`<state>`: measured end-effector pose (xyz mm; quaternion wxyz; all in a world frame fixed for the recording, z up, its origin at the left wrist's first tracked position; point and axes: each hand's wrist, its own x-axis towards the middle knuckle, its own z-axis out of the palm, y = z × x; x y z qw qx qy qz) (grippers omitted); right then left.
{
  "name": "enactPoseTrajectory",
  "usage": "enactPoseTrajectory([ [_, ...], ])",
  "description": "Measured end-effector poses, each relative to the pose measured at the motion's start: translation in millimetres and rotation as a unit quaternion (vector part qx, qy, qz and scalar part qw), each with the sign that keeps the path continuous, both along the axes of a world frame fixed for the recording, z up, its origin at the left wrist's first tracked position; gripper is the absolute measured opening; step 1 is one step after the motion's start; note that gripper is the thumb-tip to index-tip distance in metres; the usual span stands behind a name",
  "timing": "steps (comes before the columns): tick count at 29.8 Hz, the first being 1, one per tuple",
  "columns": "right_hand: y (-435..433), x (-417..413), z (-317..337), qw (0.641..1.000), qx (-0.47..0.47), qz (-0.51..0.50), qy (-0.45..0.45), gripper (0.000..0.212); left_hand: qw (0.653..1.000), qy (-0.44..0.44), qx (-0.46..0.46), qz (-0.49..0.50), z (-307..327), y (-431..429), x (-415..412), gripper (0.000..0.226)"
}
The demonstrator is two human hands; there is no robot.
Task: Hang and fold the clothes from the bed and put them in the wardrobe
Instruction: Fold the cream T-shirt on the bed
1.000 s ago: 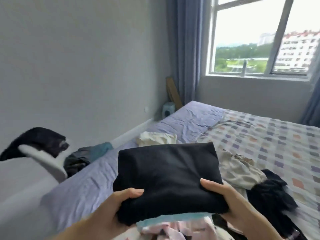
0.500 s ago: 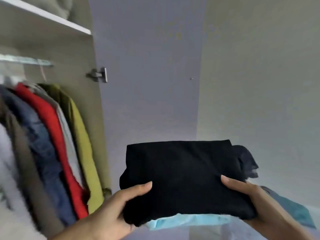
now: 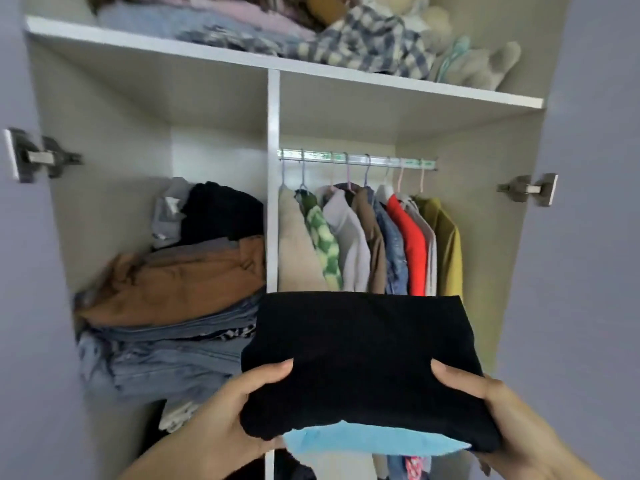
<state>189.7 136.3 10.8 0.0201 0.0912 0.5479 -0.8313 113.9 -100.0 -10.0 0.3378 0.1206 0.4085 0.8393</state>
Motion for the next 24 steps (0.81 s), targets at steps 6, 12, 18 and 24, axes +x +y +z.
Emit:
enactPoseTrajectory([
  [6, -67, -74, 10, 0.993, 0.069, 0.093, -0.022, 0.034, 0.990, -0.050, -0.036, 0.130, 12, -79, -22, 0.030],
  [12, -135, -140, 21, 0.978, 0.113, 0.172, 0.026, 0.031, 0.953, -0.036, -0.046, 0.297, 28, -142, -37, 0.024],
  [18, -189, -224, 51, 0.974, 0.130, 0.149, 0.114, 0.037, 0.924, 0.013, -0.033, 0.380, 56, -179, -109, 0.042],
  [24, -223, -327, 60, 0.917, 0.359, -0.038, 0.168, 0.069, 0.868, 0.031, -0.133, 0.477, 64, -200, -217, 0.047],
])
